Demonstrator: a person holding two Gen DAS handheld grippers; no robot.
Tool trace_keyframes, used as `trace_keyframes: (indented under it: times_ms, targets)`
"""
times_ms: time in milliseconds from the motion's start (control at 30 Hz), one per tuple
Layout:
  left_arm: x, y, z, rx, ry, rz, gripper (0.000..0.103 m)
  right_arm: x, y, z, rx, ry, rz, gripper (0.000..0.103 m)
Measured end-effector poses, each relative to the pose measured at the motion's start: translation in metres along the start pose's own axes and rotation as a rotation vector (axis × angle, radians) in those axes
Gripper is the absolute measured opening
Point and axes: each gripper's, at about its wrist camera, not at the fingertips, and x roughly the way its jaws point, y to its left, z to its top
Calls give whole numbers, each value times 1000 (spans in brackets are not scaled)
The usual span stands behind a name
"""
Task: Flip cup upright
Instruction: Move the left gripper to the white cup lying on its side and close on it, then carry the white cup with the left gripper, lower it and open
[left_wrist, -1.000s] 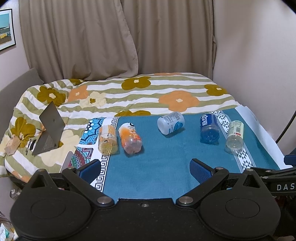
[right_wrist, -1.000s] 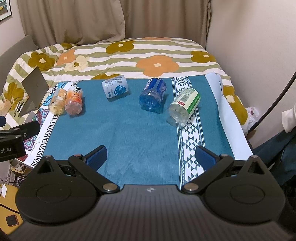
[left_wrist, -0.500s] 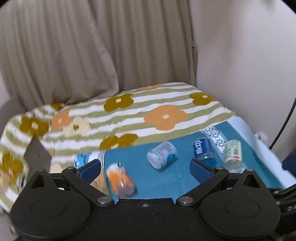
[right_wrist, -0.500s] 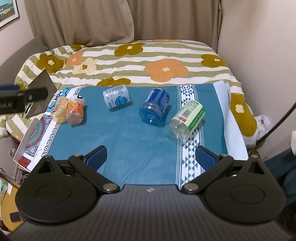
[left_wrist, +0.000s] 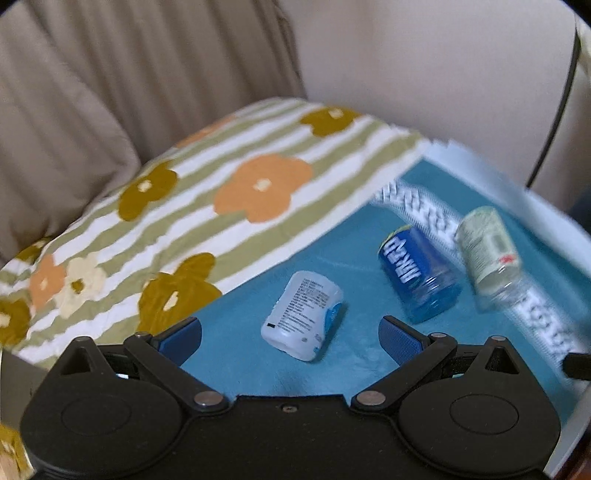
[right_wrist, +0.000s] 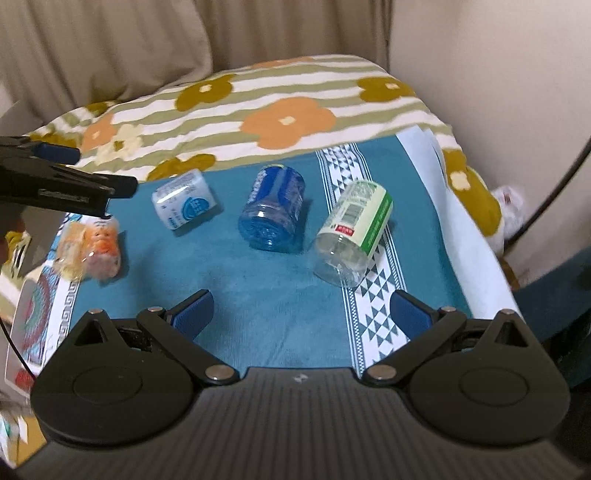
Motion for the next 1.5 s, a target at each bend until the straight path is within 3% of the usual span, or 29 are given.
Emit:
trace_keyframes:
  times_ms: [233, 500, 700, 800, 1167, 1333, 1500]
  targets:
    - [74, 7, 8, 104, 147, -85, 102, 34, 3, -2, 110, 51, -57, 103]
    - [107, 4, 7, 161, 193, -145, 96, 60, 6, -11, 195, 101, -88, 103]
    - [124, 3, 6, 188, 210, -145, 84, 74, 10, -13, 215, 119, -83, 103]
    - [130, 3, 5, 186, 223, -155, 70, 81, 12, -12, 218, 126, -76, 103]
    - [119, 10, 2, 142, 182, -142, 68, 90, 16, -4, 209, 140, -81, 103]
    - [99, 16, 6, 50, 181, -170, 68, 87, 17, 3, 183, 142, -75, 103]
    - [65, 12, 6, -31, 150, -153, 68, 73, 15, 10, 139, 122, -52, 103]
